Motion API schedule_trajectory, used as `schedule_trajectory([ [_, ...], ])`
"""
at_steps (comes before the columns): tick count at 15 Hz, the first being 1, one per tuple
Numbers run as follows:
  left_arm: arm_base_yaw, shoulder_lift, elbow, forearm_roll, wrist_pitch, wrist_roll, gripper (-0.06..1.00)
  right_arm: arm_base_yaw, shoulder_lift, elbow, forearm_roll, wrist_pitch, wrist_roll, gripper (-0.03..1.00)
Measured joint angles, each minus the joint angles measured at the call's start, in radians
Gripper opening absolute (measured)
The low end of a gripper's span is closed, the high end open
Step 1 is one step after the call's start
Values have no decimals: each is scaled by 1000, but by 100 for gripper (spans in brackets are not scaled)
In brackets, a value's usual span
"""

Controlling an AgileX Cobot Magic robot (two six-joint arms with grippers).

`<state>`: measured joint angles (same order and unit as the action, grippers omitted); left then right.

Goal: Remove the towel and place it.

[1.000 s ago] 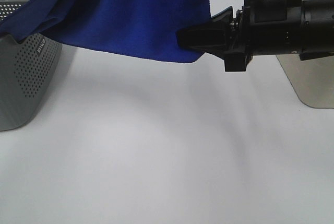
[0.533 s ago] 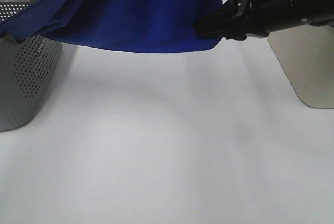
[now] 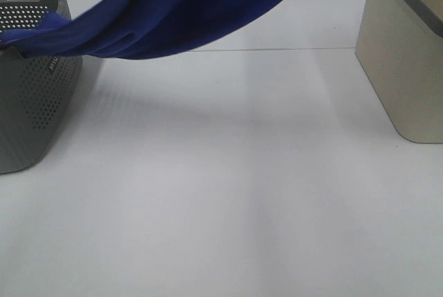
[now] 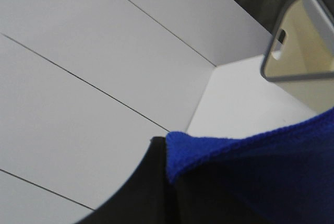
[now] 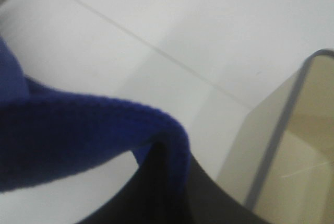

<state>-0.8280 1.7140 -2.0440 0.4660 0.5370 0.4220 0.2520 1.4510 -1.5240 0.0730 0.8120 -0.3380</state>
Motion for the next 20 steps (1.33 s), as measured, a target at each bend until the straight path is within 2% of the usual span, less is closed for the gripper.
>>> schedule_trajectory([
  [1,33,6,0,3,-82,-69,0,0,8,-61,-73,-5,13,2],
  [3,120,27,0,5,-234,-192,0,0,46,-185,-147,-20,25,2],
  [5,192,51,0,4,-315,-292,0,0,92,-276,-171,-67,26,2],
  [7,235,74,0,4,-389,-329,0,0,126,-317,-179,-137,26,2],
  [8,258,93,0,4,-447,-338,0,0,147,-331,-180,-194,26,2],
  [9,289,125,0,4,-537,-340,0,0,186,-335,-182,-308,26,2],
  [13,345,177,0,4,-675,-341,0,0,255,-335,-216,-485,26,2],
  [16,412,237,0,4,-779,-341,0,0,310,-339,-222,-656,26,2],
  [18,470,296,-2,4,-897,-341,0,0,385,-392,-223,-753,26,2],
  [20,517,376,-57,-5,-973,-341,0,0,494,-513,-223,-797,26,2],
])
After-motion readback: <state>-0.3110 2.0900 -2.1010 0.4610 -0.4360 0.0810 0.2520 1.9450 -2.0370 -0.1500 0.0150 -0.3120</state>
